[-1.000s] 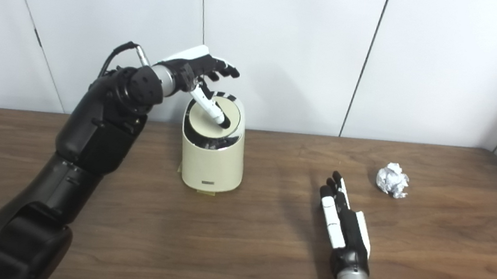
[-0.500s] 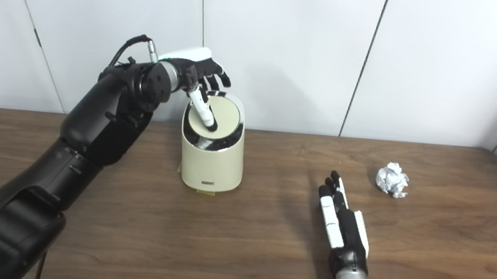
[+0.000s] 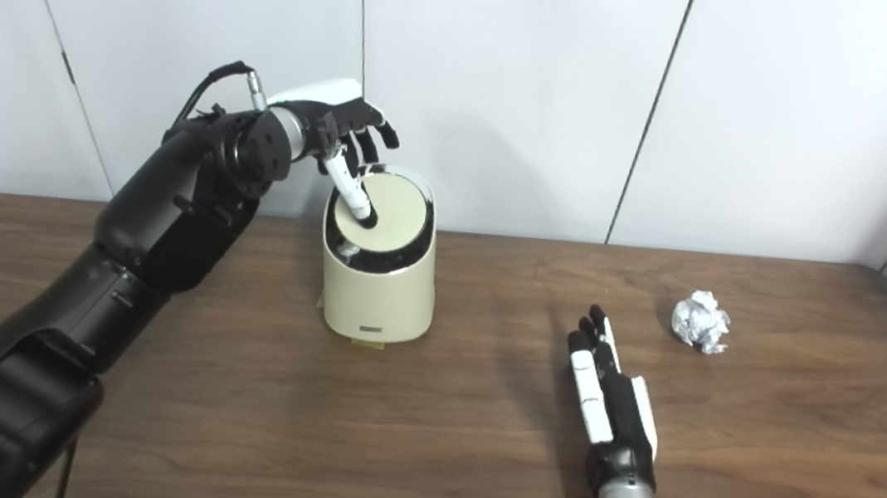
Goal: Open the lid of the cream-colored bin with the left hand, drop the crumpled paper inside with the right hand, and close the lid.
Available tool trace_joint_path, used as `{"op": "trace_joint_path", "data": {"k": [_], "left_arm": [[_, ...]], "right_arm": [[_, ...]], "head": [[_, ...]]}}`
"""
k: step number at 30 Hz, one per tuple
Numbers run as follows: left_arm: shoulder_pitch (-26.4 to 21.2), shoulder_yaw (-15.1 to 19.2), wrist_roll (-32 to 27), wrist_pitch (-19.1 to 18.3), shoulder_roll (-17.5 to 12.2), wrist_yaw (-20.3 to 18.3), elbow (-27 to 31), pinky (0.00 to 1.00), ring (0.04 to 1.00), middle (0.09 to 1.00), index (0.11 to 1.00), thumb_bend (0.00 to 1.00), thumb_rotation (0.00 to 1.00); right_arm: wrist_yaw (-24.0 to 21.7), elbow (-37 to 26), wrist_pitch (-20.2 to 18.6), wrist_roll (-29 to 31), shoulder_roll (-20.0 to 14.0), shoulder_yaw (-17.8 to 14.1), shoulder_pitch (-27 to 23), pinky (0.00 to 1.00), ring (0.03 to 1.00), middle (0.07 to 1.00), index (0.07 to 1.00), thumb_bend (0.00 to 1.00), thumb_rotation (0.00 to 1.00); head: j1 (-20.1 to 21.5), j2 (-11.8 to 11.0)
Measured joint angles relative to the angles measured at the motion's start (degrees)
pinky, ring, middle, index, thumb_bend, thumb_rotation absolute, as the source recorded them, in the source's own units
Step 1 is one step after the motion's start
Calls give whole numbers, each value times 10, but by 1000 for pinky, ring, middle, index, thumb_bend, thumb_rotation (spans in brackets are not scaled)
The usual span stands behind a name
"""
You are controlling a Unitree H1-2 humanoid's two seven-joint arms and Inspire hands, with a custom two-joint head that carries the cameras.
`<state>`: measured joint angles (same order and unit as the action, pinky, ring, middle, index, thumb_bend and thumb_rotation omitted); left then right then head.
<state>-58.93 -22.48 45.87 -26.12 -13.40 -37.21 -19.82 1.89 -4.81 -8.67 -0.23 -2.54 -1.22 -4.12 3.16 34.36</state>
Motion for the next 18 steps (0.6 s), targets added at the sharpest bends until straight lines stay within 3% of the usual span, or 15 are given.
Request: {"op": "trace_joint_path", "data": {"k": [2,5,10,18], "left_arm": [[0,-6,-1,4,0,8,0,755,881,896,853,868,35],[0,-14,-2,6,-1,14,0,850,926,931,860,860,48],[1,-18,-4,7,-1,28,0,914,982,981,877,839,48],[2,-24,-8,10,-2,37,0,894,981,991,897,844,61]], "right_arm": [[0,0,0,0,0,0,0,936,959,977,1000,522,919],[0,0,0,-1,0,0,0,933,956,974,1000,519,916],[-2,0,0,6,0,0,0,945,959,973,1000,509,901],[-2,0,0,7,-2,2,0,930,947,964,1000,511,906]], "head": [[1,0],[1,1],[1,1],[1,1]]}}
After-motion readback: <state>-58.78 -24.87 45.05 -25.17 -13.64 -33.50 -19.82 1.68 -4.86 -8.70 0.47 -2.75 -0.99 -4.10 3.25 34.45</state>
